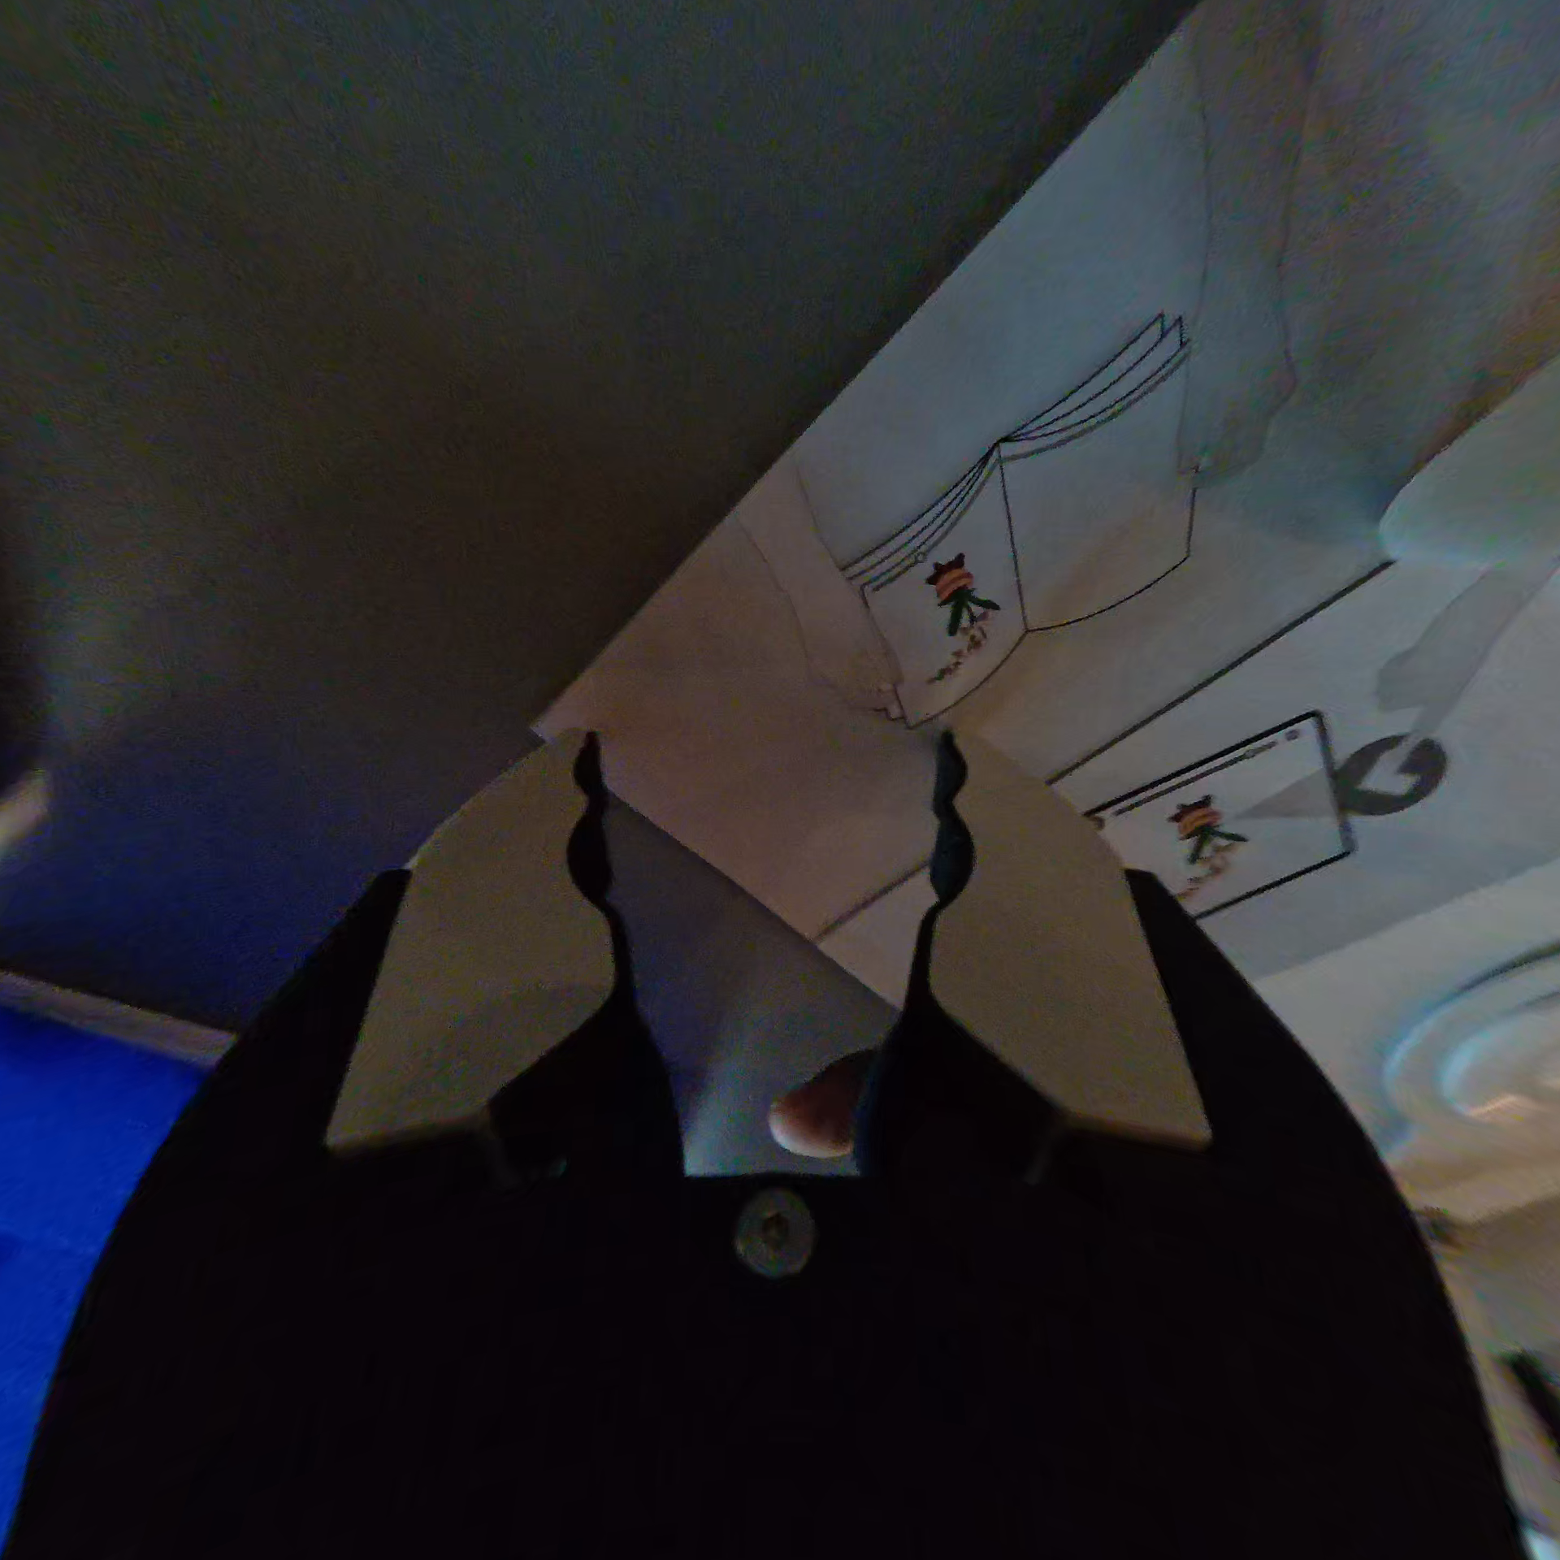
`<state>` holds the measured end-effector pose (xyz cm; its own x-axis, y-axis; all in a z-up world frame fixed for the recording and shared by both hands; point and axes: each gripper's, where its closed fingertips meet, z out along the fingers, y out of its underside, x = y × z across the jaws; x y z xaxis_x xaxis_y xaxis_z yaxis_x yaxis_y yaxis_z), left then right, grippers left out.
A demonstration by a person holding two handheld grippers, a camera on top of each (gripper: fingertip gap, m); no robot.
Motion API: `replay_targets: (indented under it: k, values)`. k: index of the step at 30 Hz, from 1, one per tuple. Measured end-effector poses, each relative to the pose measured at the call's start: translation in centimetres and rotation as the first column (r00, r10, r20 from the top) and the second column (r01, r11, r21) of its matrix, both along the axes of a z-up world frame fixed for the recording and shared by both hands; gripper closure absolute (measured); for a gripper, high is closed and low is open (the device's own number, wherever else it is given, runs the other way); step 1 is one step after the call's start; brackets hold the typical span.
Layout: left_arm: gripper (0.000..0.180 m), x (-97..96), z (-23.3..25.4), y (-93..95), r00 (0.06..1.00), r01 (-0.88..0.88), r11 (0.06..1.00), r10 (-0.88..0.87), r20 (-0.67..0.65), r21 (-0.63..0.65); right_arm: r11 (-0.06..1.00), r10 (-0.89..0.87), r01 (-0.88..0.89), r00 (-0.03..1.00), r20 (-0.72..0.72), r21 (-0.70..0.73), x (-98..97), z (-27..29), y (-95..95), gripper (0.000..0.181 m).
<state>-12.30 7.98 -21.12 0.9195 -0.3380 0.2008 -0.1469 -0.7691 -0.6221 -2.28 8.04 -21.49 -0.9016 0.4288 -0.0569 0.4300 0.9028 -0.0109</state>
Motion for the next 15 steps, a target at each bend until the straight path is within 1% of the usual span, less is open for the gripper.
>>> replay_targets:
  k: [1, 3, 6, 9, 11, 15]
  values:
    - [0.18, 0.1, -0.04, -0.08, 1.0, 0.0, 1.0, 0.0, 0.002, 0.0, 0.999, -0.027, 0.027, 1.0, 0.003, -0.016, 0.17, 0.01, -0.22, 0.101]
    - [0.18, 0.08, -0.04, -0.08, 1.0, 0.0, 1.0, 0.0, 0.005, 0.0, 1.0, -0.022, 0.022, 1.0, -0.011, -0.018, 0.51, -0.13, -0.34, 0.094]
    - [0.18, 0.08, -0.05, -0.08, 1.0, 0.0, 1.0, 0.0, 0.003, 0.001, 1.0, -0.002, 0.002, 0.999, -0.038, 0.008, 0.61, -0.3, -0.32, 0.09]
    - [0.18, 0.05, -0.02, -0.11, 1.0, 0.0, 1.0, 0.0, 0.005, 0.002, 1.0, 0.005, -0.004, 0.998, -0.056, 0.016, 0.52, -0.32, -0.25, 0.094]
    - [0.18, 0.1, -0.04, -0.08, 1.0, 0.0, 1.0, 0.0, 0.005, 0.002, 1.0, 0.006, -0.005, 0.998, -0.068, 0.013, 0.24, -0.27, -0.12, 0.099]
    - [0.18, 0.11, 0.01, -0.11, 1.0, 0.003, 1.0, -0.003, 0.006, 0.005, 1.0, -0.015, 0.015, 0.999, -0.035, -0.012, 0.15, -0.13, -0.16, 0.101]
